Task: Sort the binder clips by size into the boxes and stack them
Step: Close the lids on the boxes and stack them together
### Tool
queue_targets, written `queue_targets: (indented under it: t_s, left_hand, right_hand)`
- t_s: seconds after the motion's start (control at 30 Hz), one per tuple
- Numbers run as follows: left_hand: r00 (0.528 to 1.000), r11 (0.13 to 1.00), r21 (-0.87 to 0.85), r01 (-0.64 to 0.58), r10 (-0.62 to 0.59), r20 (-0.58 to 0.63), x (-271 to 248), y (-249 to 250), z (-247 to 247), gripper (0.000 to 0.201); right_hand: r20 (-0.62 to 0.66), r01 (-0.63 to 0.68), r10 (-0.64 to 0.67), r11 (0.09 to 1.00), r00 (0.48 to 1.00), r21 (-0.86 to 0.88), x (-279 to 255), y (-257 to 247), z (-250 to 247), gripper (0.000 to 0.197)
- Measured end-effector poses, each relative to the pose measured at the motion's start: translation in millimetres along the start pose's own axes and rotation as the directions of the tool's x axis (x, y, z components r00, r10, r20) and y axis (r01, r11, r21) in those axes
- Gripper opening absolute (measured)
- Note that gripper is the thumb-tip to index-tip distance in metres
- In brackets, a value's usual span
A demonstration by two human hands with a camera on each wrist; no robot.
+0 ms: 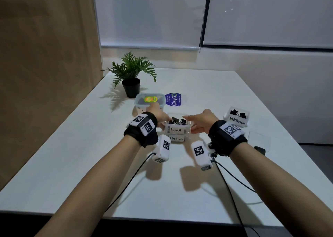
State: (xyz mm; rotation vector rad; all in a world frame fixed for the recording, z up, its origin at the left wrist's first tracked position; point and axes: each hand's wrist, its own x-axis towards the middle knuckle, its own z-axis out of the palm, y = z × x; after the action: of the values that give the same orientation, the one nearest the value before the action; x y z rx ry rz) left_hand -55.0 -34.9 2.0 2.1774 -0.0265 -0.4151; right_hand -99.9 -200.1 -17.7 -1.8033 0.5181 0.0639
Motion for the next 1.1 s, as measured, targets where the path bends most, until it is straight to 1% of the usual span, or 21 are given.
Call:
queue_targets:
  t_s: [0.03,0.1,0.2,0.27,0.33,0.4,0.43,0.47,0.5,0.53,0.57,0.6,0.63,0.67,0.73,0.77,0.83,0.93,1.0,1.07,1.1]
  left_hand:
    - [1.0,0.999,0.03,-0.011,0.012,-0.013,0,1,2,0.064]
    - [1.0,0.997,0.073,-0.018,0.019,-0.018,-2,3,3,0.063]
    - [1.0,0.993,0.117,-0.023,0.025,-0.012,-3,5,5,0.056]
    - [1.0,0.992,0.121,-0.025,0.026,-0.009,-4,6,5,0.052]
    - [1.0,0.993,0.116,-0.021,0.021,-0.004,-4,4,3,0.048]
    - [1.0,0.995,0.1,-0.022,0.022,0.007,-3,3,1,0.046]
    - [1.0,0.996,0.09,-0.029,0.028,0.009,-3,1,0,0.043]
    - [0.999,0.996,0.08,-0.036,0.036,0.006,-4,1,0,0.042]
    - [0.999,0.997,0.07,-0.042,0.042,0.001,-4,0,1,0.041]
    - [0.999,0.996,0.065,-0.053,0.053,-0.004,-5,-1,2,0.042]
    - [0.998,0.996,0.061,-0.058,0.059,-0.01,-6,-1,3,0.042]
    - [0.998,0.996,0.057,-0.063,0.064,-0.016,-7,-1,5,0.042]
    - [0.998,0.997,0.047,-0.061,0.063,-0.025,-7,-1,6,0.042]
    - [0.997,0.997,0.039,-0.064,0.065,-0.034,-8,-1,8,0.042]
    - [0.996,0.996,0.04,-0.076,0.078,-0.053,-10,-1,10,0.029]
    - [0.995,0.996,0.05,-0.078,0.081,-0.065,-11,0,11,0.025]
    - [0.992,0.995,0.065,-0.082,0.087,-0.088,-13,-1,14,0.026]
    - [0.989,0.994,0.066,-0.084,0.091,-0.118,-11,-3,17,0.046]
    - [0.989,0.995,0.06,-0.079,0.086,-0.12,-11,-4,18,0.048]
    - [0.988,0.995,0.057,-0.087,0.093,-0.119,-11,-6,17,0.05]
    - [0.988,0.994,0.06,-0.089,0.096,-0.119,-11,-5,17,0.05]
  right_hand:
    - [-0.009,-0.007,0.007,0.999,1.0,0.034,0,0,0,0.034]
    - [-0.035,-0.008,0.01,0.999,0.999,0.049,0,0,4,0.035]
    - [-0.148,0.027,-0.05,0.988,0.988,-0.153,-2,-5,13,0.029]
    - [-0.18,0.041,-0.088,0.968,0.98,-0.248,-3,-7,18,0.022]
    - [-0.149,0.033,-0.06,0.983,0.987,-0.182,-3,-6,15,0.029]
    - [-0.041,0.002,-0.006,0.997,0.999,-0.081,-1,-3,4,0.041]
    - [0.017,-0.009,0.01,0.998,1.0,-0.054,-1,-3,-4,0.042]
    - [0.049,-0.008,0.011,0.998,0.999,-0.07,-1,-3,-11,0.041]
    - [0.027,0.013,-0.009,0.991,1.0,-0.135,1,-4,-19,0.04]
    - [-0.046,0.047,-0.061,0.963,0.997,-0.266,8,-3,-28,0.044]
    - [-0.133,0.059,-0.131,0.895,0.982,-0.442,16,-2,-37,0.048]
    - [-0.202,0.043,-0.208,0.79,0.957,-0.612,23,1,-46,0.051]
    - [-0.224,0.015,-0.264,0.677,0.938,-0.736,29,3,-54,0.055]
    - [-0.214,-0.008,-0.286,0.581,0.934,-0.814,35,7,-61,0.061]
    - [-0.178,-0.069,-0.236,0.407,0.955,-0.911,43,17,-73,0.07]
    - [-0.167,-0.09,-0.196,0.35,0.966,-0.932,47,21,-78,0.07]
    - [-0.191,-0.136,-0.148,0.318,0.97,-0.938,49,28,-84,0.07]
    - [-0.206,-0.157,-0.135,0.305,0.969,-0.939,54,39,-83,0.068]
    - [-0.231,-0.187,-0.092,0.343,0.969,-0.92,58,45,-84,0.061]
    - [-0.263,-0.225,-0.044,0.398,0.964,-0.89,64,50,-82,0.064]
    - [-0.27,-0.23,-0.046,0.398,0.962,-0.888,65,51,-79,0.062]
